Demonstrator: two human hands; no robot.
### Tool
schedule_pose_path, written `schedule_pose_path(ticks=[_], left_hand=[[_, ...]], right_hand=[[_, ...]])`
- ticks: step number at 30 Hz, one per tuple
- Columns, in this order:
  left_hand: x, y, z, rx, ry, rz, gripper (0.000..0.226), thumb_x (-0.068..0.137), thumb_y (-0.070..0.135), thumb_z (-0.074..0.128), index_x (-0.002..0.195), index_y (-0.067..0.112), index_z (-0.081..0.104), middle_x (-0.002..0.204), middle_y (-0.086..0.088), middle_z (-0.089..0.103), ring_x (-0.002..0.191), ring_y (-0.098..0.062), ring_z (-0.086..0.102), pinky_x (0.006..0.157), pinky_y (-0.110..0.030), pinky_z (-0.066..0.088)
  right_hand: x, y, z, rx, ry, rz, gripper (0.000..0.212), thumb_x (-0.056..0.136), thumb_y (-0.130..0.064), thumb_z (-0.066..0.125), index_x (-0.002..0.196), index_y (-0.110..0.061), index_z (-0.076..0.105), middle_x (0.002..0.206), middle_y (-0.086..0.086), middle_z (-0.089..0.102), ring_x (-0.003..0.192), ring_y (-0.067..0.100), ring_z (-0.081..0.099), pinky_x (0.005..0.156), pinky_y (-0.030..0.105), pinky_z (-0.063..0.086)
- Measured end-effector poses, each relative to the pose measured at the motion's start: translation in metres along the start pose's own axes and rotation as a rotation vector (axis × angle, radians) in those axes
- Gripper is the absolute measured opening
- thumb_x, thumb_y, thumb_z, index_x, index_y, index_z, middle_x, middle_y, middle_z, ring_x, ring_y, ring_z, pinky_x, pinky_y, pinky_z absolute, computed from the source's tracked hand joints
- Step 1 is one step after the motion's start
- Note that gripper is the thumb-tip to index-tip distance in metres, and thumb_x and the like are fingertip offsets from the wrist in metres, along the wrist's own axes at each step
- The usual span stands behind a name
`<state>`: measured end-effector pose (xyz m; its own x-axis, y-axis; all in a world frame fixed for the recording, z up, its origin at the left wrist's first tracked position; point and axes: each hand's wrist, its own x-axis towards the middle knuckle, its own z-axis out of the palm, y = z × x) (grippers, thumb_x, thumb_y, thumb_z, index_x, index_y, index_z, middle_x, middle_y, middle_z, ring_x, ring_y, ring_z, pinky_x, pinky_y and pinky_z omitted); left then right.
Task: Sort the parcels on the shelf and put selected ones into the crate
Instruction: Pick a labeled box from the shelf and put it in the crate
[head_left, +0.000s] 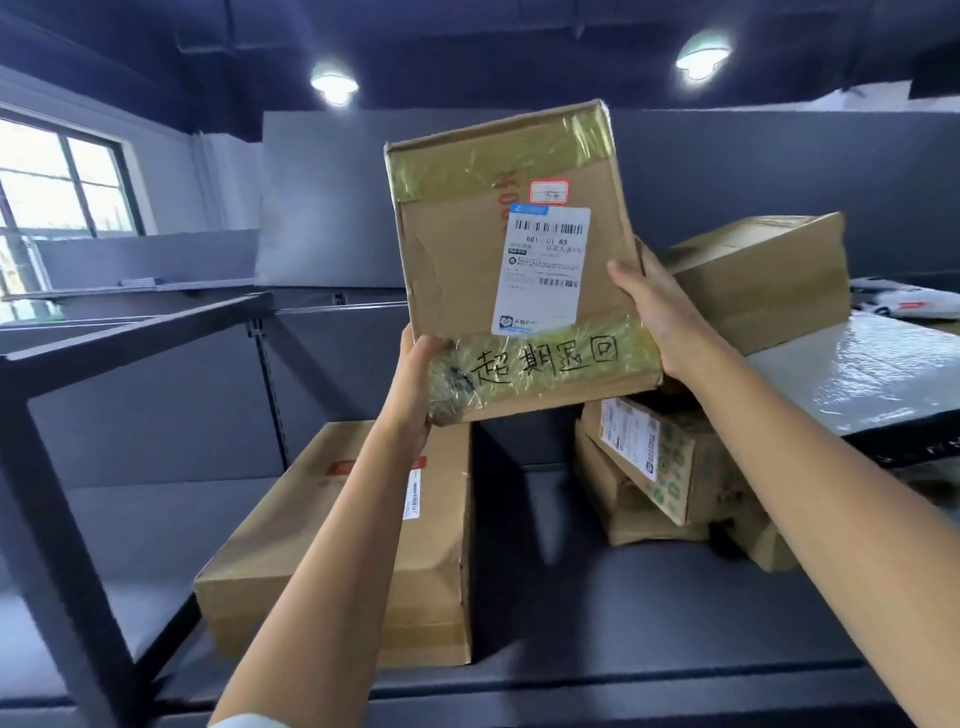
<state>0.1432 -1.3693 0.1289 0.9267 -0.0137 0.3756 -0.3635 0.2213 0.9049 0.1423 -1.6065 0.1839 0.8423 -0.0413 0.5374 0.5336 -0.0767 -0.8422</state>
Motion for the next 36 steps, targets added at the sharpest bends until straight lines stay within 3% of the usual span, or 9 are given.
schedule_pose_path(ticks=[5, 8, 15, 18, 21, 23, 26, 31, 36], left_hand=[[0.008, 0.014, 0.013, -0.049, -0.012, 0.088, 0.031, 0.088, 0.044, 0.051, 0.112, 0.025, 0.055, 0.105, -0.001, 0.060, 0.100, -0.025, 0.060, 0.076, -0.037, 0.052], [0.009, 0.024, 0.017, -0.108, -0.018, 0.112, 0.025, 0.093, 0.043, 0.047, 0.110, 0.026, 0.053, 0.103, 0.001, 0.061, 0.093, -0.022, 0.061, 0.065, -0.032, 0.051], [-0.007, 0.018, 0.006, -0.118, -0.102, 0.031, 0.022, 0.092, 0.046, 0.048, 0.079, 0.029, 0.053, 0.087, 0.003, 0.059, 0.062, -0.013, 0.061, 0.058, -0.027, 0.046], [-0.019, 0.011, -0.005, -0.133, -0.169, -0.005, 0.022, 0.091, 0.047, 0.049, 0.081, 0.029, 0.056, 0.089, 0.002, 0.060, 0.062, -0.013, 0.061, 0.062, -0.029, 0.040], [-0.036, 0.004, -0.015, -0.143, -0.235, -0.039, 0.022, 0.095, 0.045, 0.044, 0.098, 0.027, 0.057, 0.091, 0.004, 0.063, 0.066, -0.009, 0.065, 0.055, -0.022, 0.048], [-0.045, -0.001, -0.018, -0.149, -0.299, -0.029, 0.028, 0.095, 0.045, 0.044, 0.112, 0.028, 0.057, 0.101, 0.006, 0.066, 0.094, -0.014, 0.068, 0.081, -0.028, 0.053], [-0.053, -0.003, -0.021, -0.138, -0.343, 0.003, 0.036, 0.093, 0.047, 0.045, 0.129, 0.044, 0.050, 0.121, 0.014, 0.063, 0.118, -0.012, 0.056, 0.109, -0.042, 0.036], [-0.047, -0.004, -0.024, -0.163, -0.336, 0.001, 0.038, 0.098, 0.039, 0.041, 0.135, 0.034, 0.046, 0.109, 0.014, 0.061, 0.115, -0.016, 0.056, 0.110, -0.045, 0.036], [-0.023, -0.018, -0.028, -0.138, -0.345, -0.060, 0.044, 0.086, 0.054, 0.045, 0.121, 0.031, 0.056, 0.109, -0.005, 0.063, 0.118, -0.029, 0.056, 0.109, -0.053, 0.035]], right_hand=[[-0.017, -0.028, -0.007, -0.045, 0.086, -0.091, 0.055, 0.098, -0.033, 0.045, 0.148, -0.029, 0.024, 0.134, -0.014, 0.050, 0.126, 0.006, 0.046, 0.112, 0.035, 0.033], [-0.028, -0.043, -0.008, -0.085, 0.122, -0.121, 0.053, 0.100, -0.031, 0.042, 0.149, -0.029, 0.020, 0.131, -0.016, 0.047, 0.120, 0.002, 0.046, 0.103, 0.022, 0.035], [-0.055, -0.046, 0.003, -0.157, 0.142, -0.033, 0.051, 0.101, -0.032, 0.041, 0.149, -0.028, 0.023, 0.149, -0.009, 0.038, 0.136, 0.009, 0.035, 0.116, 0.037, 0.026], [-0.076, -0.040, 0.010, -0.156, 0.166, 0.062, 0.044, 0.101, -0.033, 0.041, 0.144, -0.033, 0.032, 0.133, -0.019, 0.049, 0.127, 0.004, 0.043, 0.111, 0.031, 0.030], [-0.097, -0.037, 0.013, -0.079, 0.225, 0.162, 0.026, 0.100, -0.034, 0.043, 0.124, -0.042, 0.047, 0.121, -0.017, 0.061, 0.117, 0.007, 0.055, 0.107, 0.039, 0.040], [-0.112, -0.039, 0.014, -0.067, 0.276, 0.190, 0.026, 0.099, -0.035, 0.044, 0.123, -0.042, 0.050, 0.110, -0.018, 0.065, 0.102, 0.003, 0.062, 0.092, 0.033, 0.051], [-0.121, -0.044, 0.018, -0.067, 0.306, 0.204, 0.030, 0.099, -0.034, 0.044, 0.128, -0.037, 0.051, 0.105, -0.015, 0.070, 0.092, 0.003, 0.068, 0.066, 0.024, 0.055], [-0.120, -0.037, 0.029, -0.050, 0.332, 0.182, 0.026, 0.100, -0.029, 0.041, 0.119, -0.042, 0.053, 0.110, -0.010, 0.069, 0.100, 0.010, 0.066, 0.074, 0.032, 0.055], [-0.119, -0.019, 0.032, -0.067, 0.375, 0.155, 0.025, 0.100, -0.033, 0.040, 0.116, -0.051, 0.048, 0.123, -0.013, 0.063, 0.117, 0.012, 0.058, 0.101, 0.045, 0.044]])
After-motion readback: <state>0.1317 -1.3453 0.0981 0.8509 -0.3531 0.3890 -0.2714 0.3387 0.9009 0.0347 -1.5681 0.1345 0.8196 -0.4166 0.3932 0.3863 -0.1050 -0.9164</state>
